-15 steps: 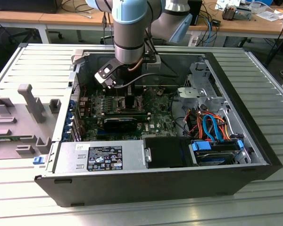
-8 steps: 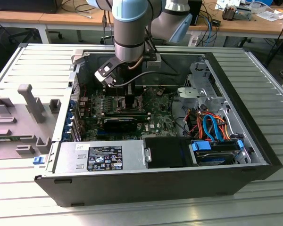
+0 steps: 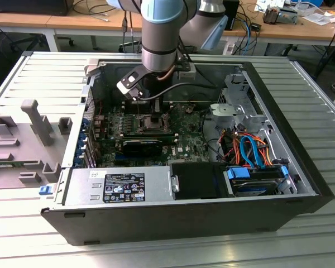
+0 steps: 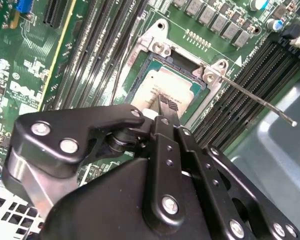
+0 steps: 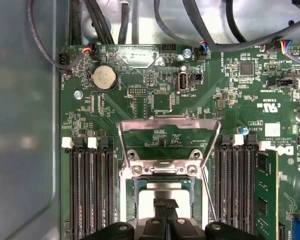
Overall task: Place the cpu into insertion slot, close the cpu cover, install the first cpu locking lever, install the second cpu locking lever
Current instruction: 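Place the cpu into insertion slot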
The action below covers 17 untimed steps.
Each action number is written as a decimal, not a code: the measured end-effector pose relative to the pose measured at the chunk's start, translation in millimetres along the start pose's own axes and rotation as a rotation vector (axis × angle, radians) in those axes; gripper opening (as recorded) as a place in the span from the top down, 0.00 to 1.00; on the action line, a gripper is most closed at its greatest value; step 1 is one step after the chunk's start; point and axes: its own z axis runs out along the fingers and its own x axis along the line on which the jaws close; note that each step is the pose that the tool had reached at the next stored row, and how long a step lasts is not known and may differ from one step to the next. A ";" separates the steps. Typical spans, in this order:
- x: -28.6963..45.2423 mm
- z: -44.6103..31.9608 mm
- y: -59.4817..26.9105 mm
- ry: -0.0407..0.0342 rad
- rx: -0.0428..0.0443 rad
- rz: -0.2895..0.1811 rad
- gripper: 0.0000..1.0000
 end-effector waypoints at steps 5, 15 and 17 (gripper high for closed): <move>0.2 3.2 13.2 0.0004 0.0381 -0.001 0.89; 0.2 6.7 15.8 0.0018 0.0493 -0.001 0.89; 0.1 -3.6 15.6 0.0017 0.0493 -0.001 0.89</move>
